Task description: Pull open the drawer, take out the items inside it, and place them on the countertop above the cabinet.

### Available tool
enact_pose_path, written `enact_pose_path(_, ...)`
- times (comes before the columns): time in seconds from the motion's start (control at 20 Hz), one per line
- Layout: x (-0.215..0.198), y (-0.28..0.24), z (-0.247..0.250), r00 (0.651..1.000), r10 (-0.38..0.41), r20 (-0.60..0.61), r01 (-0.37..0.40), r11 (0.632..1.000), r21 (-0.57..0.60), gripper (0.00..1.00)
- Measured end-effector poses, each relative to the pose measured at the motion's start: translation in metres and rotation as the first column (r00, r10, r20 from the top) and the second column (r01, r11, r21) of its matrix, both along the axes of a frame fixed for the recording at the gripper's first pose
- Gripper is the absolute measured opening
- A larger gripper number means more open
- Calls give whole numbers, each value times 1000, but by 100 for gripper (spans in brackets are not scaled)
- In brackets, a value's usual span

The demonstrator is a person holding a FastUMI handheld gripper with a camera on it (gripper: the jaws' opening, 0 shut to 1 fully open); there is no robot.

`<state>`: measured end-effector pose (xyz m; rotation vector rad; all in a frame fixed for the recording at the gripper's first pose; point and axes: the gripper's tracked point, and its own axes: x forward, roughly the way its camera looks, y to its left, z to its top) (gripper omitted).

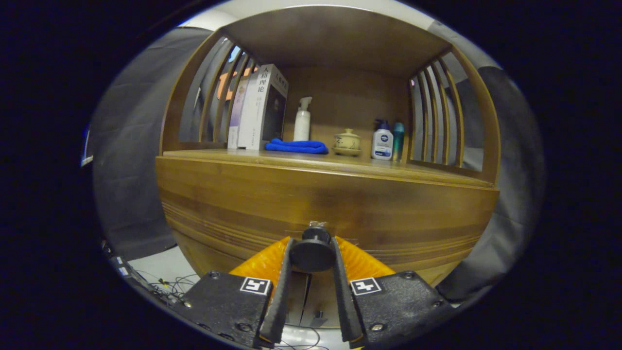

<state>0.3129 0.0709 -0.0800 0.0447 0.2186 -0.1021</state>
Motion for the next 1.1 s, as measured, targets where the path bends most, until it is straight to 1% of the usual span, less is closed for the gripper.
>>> enact_pose_path(0.1,0,1,0,1000,-5,2,5,1000,25,43)
enact_pose_path(0.25,1,2,-1,1000,9,4,-9,1000,-13,37)
enact_pose_path(0.35,1,3,-1,1000,14,1,-14,1000,-16,34)
enact_pose_path(0.5,-5,2,-1,1000,3,-6,-3,1000,-6,33)
enact_pose_path(0.8,-52,10,-1,1000,21,-1,-21,1000,11,33)
enact_pose_path(0.95,-81,14,-2,999,34,-9,-34,999,13,33)
enact_pose_path(1.1,-109,19,-2,999,36,-7,-36,998,44,32)
